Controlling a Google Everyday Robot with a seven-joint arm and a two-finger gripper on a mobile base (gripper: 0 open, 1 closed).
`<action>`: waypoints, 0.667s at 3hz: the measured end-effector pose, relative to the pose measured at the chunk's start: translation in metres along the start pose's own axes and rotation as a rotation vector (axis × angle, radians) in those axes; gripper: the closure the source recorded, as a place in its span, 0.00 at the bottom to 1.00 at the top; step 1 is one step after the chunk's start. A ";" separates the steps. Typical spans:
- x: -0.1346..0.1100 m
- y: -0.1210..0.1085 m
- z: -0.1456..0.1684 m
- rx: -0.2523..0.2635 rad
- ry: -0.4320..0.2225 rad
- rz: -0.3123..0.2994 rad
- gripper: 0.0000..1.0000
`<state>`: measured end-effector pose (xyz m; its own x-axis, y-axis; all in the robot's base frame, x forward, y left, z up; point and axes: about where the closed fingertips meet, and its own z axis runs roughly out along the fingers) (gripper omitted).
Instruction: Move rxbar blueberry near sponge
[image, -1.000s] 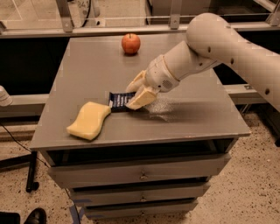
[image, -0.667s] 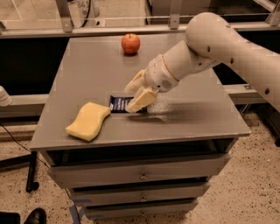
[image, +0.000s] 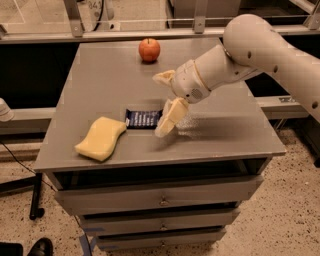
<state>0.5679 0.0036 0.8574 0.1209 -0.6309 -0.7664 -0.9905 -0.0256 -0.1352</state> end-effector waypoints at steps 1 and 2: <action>0.009 -0.016 -0.043 0.089 -0.091 0.047 0.00; 0.028 -0.033 -0.116 0.249 -0.216 0.087 0.00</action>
Offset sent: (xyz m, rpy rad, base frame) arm 0.0440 -0.2236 0.1048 0.4368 -0.1867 -0.4135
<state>0.5967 -0.1034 0.9134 0.0743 -0.4428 -0.8936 -0.9544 0.2282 -0.1924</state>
